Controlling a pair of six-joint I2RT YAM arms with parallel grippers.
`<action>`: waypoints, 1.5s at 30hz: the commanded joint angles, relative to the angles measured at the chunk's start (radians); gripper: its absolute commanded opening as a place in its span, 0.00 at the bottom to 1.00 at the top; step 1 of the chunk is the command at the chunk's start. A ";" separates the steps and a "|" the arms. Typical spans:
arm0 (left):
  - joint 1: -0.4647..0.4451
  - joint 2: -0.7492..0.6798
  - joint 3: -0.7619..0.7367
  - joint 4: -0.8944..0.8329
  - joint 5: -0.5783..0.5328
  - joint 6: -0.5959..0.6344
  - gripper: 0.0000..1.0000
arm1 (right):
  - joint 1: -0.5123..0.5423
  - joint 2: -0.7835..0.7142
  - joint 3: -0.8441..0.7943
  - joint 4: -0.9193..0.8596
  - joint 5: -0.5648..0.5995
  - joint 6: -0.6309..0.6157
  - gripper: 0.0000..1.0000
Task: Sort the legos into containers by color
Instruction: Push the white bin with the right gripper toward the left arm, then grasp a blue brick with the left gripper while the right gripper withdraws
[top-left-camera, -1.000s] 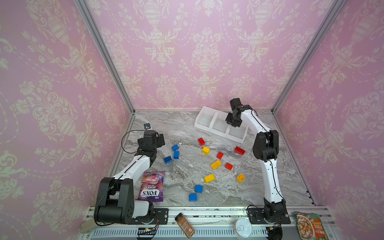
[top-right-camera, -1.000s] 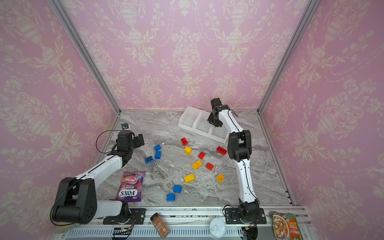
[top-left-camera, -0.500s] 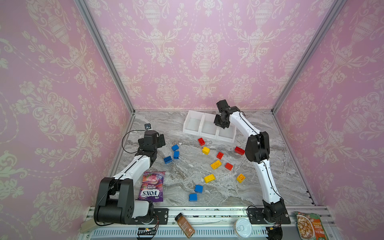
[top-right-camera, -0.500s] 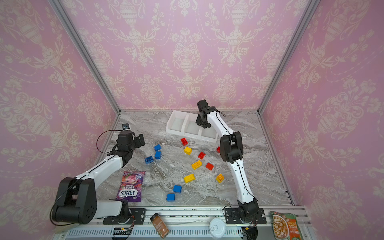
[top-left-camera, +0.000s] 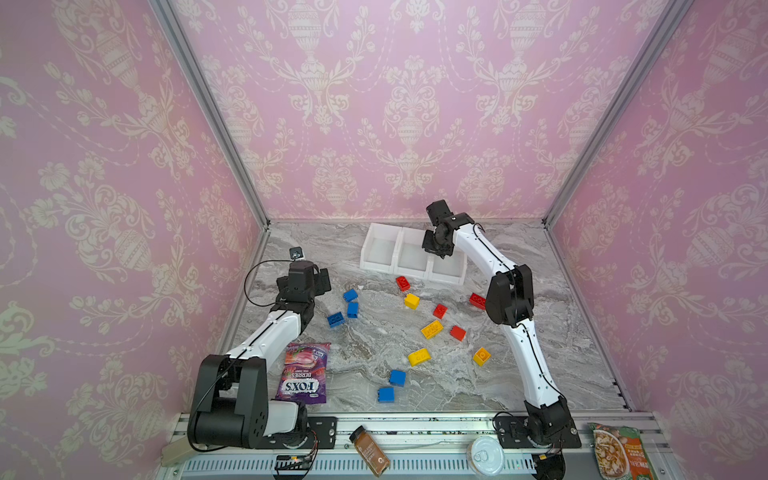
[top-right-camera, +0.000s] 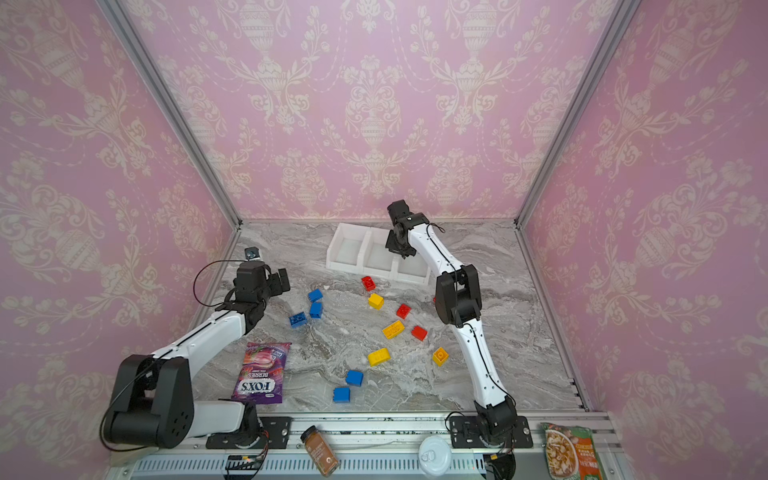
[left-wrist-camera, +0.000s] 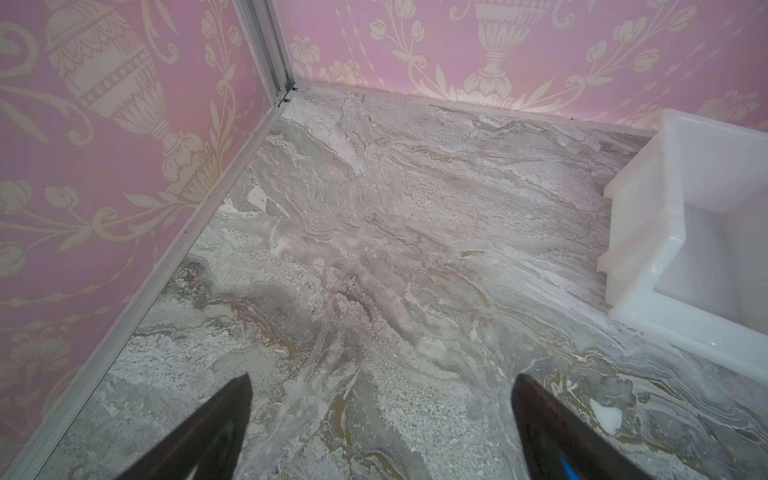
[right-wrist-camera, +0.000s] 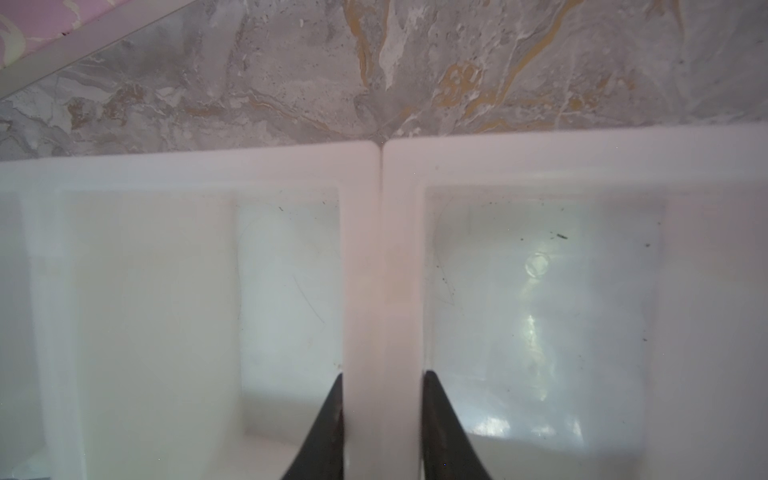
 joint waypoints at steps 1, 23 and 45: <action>-0.007 0.000 0.025 -0.026 0.007 -0.012 0.99 | 0.008 0.030 0.015 0.032 -0.059 -0.019 0.09; -0.008 -0.013 0.027 -0.029 0.006 -0.007 0.99 | 0.004 -0.058 0.006 0.046 -0.084 -0.129 0.30; -0.075 -0.026 0.161 -0.330 0.070 -0.121 0.99 | 0.008 -0.446 -0.408 0.173 -0.152 -0.188 0.76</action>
